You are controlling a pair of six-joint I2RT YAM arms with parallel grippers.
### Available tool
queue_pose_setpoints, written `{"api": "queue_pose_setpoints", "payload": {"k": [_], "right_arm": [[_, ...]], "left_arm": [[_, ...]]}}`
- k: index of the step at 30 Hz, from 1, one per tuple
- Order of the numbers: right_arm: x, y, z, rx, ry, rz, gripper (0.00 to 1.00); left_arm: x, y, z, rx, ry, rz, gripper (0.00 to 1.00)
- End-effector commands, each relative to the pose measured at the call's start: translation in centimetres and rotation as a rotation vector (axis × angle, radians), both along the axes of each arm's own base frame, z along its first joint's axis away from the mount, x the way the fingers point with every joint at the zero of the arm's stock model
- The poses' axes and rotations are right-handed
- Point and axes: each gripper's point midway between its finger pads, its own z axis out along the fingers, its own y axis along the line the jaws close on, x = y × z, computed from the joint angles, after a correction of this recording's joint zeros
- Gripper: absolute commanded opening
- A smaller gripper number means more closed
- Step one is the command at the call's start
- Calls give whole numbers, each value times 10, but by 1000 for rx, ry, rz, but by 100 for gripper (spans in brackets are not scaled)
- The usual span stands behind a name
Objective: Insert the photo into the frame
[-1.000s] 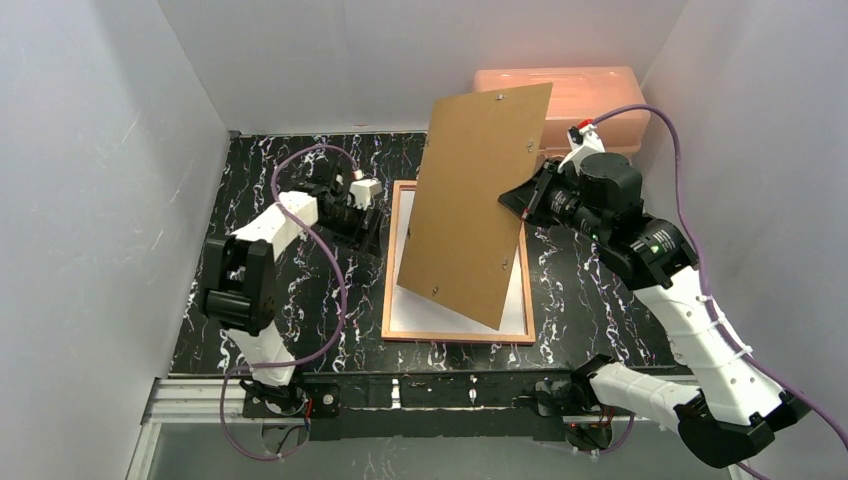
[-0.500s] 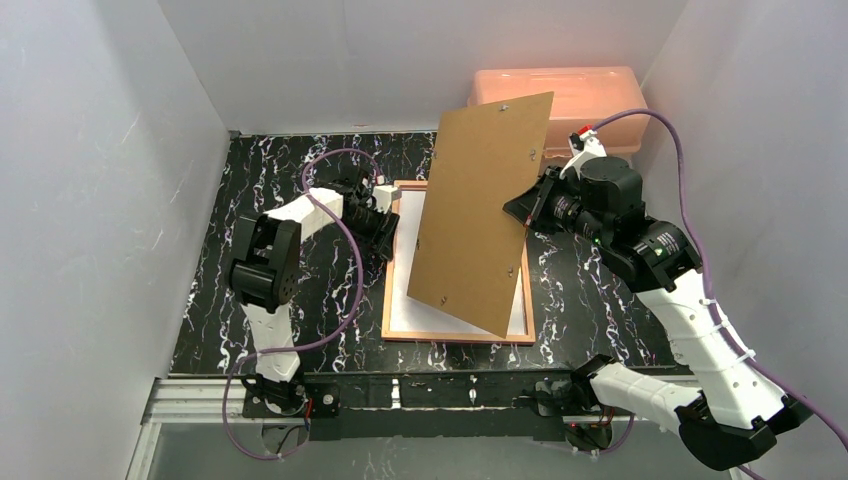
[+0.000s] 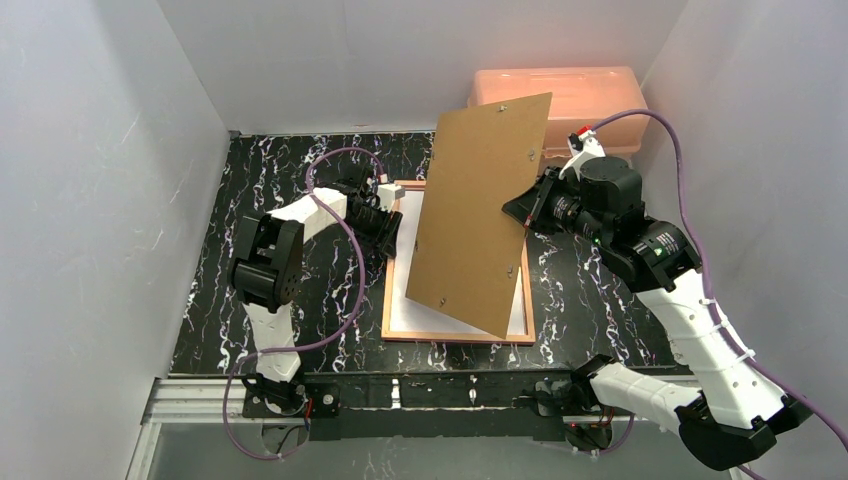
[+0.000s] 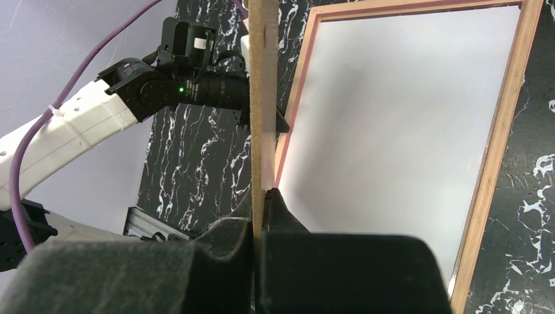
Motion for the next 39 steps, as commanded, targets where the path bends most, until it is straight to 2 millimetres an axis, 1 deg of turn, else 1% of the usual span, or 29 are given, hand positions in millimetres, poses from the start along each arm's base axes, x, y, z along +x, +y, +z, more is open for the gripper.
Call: {"api": "queue_pose_setpoints", "payload": {"k": [1,4,9,10,16,20,23,28,34,39], "right_arm": [[7,8,40,107,-117,7,1],[9,9,39,107,-113,6,1],[10,10,37,106,-108,5,1],[8,13,37,111,-103,25,1],[9,20,29,116,-84,54,1],[11,28,18,129,-56,78,1],[13,31,15,132,-49,88,1],[13,35,10,149,-35,103,1],[14,50,-9,216,17,144,1],[20,64,-23,276,52,167,1]], "left_arm": [[4,2,-4,29,-7,10,50],[3,5,-9,48,-5,17,47],[1,8,-13,59,1,27,47],[1,10,-13,66,1,31,46],[0,24,-9,119,-25,44,41],[-3,41,-7,130,-6,87,35],[-5,54,-7,104,27,145,33],[-8,75,-8,127,26,195,31],[-14,103,3,125,23,259,29],[-25,124,8,139,42,311,27]]}}
